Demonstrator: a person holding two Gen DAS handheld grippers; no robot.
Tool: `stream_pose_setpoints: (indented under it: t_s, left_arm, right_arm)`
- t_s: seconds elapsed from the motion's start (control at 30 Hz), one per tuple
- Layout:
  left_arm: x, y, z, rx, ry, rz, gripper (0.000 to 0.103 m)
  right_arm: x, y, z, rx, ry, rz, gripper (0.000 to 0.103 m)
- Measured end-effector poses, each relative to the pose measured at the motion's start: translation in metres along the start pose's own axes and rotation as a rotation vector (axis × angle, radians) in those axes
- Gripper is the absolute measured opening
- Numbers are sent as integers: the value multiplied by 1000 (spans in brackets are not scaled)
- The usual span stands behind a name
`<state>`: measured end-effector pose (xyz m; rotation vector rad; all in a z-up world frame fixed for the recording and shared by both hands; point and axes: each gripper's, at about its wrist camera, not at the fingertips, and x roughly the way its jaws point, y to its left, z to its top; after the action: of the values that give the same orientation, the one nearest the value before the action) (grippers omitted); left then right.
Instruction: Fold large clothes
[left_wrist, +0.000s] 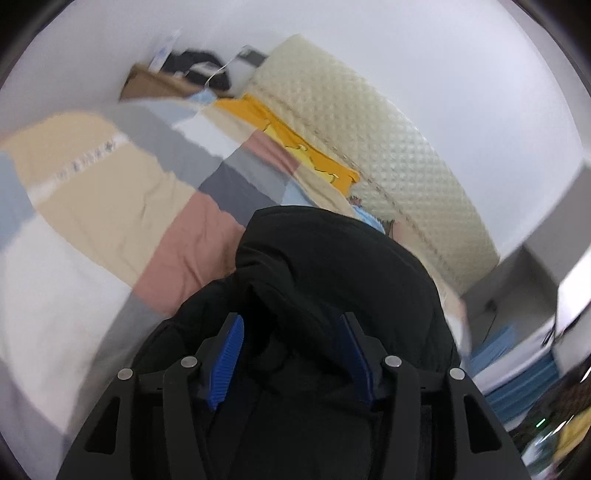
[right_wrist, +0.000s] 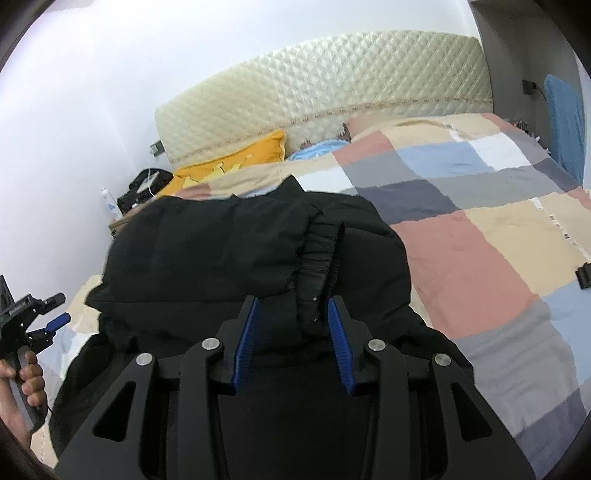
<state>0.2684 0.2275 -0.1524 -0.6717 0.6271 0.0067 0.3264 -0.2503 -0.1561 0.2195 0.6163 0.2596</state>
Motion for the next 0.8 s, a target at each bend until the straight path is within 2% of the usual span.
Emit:
stream_pose_setpoints:
  t_s: [0.17,0.37,0.53,0.63,0.8]
  left_arm:
    - [-42,-43,-32,207,-28,59,53]
    - [-87,-72,-69,368,-57,78,53]
    - [-109,-78,-96,426,-45,99,53]
    - [-120,-78,-113,438,-14,94,53]
    - [-132,-80,-133,460,22,100,53]
  right_arm:
    - [-43,8,-5,-9,-46,29,40]
    - [-88,17,-17,-35,-91,49,40]
    - [-114,20,-34,-68,-86,56,40]
    - [-122,24,-48,-118,-37,30,40]
    - [-132,14,-70,-100,65,28,40]
